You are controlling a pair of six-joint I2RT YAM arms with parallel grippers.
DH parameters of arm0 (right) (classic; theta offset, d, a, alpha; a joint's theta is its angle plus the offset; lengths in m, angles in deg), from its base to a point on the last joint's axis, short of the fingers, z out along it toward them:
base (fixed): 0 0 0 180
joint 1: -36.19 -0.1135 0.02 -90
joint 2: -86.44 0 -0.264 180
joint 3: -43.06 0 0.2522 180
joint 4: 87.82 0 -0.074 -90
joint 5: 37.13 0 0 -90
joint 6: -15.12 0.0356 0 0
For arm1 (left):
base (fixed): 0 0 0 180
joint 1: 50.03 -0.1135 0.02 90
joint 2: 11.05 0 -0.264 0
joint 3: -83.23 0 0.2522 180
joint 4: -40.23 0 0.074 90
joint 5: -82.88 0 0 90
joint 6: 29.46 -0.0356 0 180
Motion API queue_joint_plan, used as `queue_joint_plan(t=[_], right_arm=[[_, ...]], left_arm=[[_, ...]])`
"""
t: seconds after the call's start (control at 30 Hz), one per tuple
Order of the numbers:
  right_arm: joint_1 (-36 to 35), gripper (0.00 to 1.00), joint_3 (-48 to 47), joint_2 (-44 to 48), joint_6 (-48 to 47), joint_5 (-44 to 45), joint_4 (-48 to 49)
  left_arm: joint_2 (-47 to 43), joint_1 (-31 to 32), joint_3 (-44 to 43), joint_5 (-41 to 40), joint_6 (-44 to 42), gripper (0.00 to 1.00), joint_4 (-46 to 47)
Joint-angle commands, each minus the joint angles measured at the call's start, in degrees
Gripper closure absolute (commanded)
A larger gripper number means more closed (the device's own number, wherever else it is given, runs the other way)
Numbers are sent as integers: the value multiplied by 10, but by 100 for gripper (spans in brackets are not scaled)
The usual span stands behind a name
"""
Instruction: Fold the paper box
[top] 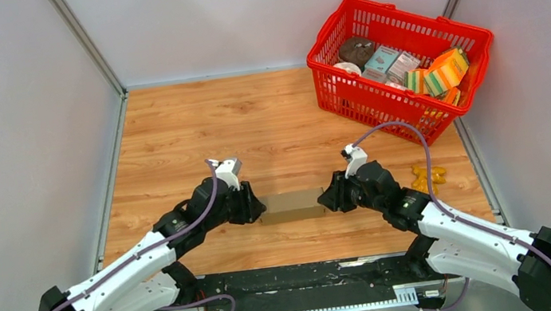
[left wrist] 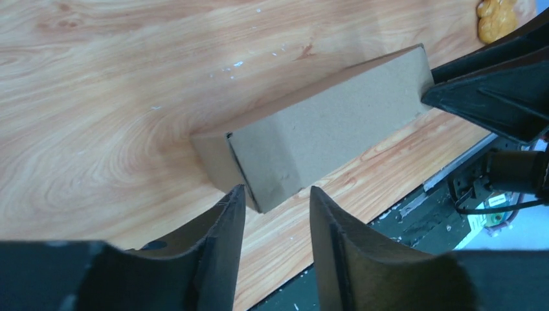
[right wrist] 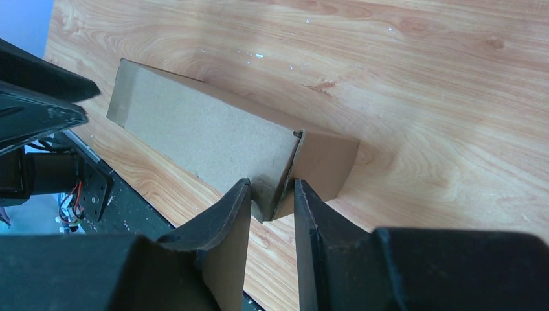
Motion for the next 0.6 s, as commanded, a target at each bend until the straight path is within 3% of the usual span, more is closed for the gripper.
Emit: queue_joint_plan(t=[0.0,0.03,0.2,0.37,0.57], right_arm=[[-1,69,18,-2,-11,-21,-32],[-1,69,19,-2,-11,-21,-27],[0,69,29,-1,-15,-38,-18],[-1,69,39,13,-6,-54,-22],[-1,68,66,43,10,-72,-43]], left_arm=[[-49,-7,-45,-36,-33,46,-92],[-54,-15,-53,-36,-36,42,-108],[-26,-28,-39,-11,-37,43,-89],[7,-28,-1,9,-10,53,-49],[-34,-28,52,33,20,67,-60]])
